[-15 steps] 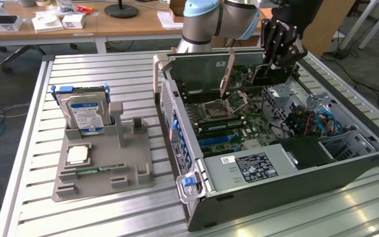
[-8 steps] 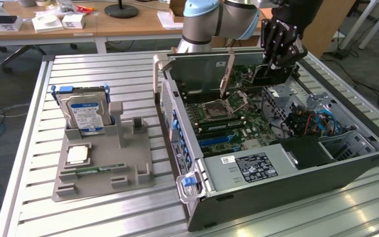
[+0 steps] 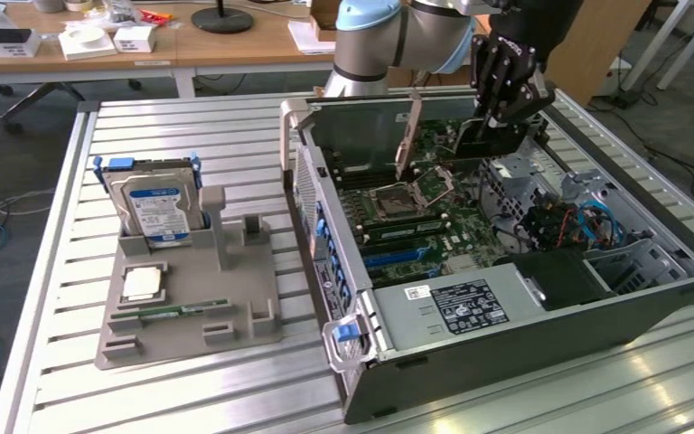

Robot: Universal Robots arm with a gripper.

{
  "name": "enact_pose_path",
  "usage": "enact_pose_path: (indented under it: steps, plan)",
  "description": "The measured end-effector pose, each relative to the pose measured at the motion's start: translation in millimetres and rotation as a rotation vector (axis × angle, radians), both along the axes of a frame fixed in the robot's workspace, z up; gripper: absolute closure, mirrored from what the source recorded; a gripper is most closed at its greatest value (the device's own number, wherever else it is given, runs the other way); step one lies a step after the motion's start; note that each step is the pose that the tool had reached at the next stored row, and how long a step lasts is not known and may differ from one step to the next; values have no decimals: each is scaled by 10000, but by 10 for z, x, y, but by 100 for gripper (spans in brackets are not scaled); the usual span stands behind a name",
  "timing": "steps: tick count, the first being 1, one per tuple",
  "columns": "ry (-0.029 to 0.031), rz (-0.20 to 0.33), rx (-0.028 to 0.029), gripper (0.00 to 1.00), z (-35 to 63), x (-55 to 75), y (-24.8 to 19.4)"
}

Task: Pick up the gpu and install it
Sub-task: 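Insert the gpu into the slot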

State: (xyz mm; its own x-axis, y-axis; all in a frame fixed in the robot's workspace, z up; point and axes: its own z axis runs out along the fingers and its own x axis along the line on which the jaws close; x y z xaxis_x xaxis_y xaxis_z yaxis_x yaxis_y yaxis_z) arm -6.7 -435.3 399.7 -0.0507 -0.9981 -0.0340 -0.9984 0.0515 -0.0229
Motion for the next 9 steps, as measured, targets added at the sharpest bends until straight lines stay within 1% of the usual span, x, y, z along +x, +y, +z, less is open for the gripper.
enact_pose_path:
  steps: [6,9]
  plan:
    - [0,-1,1,74,0,-1,0]
    - [1,-2,0,74,0,-1,-10]
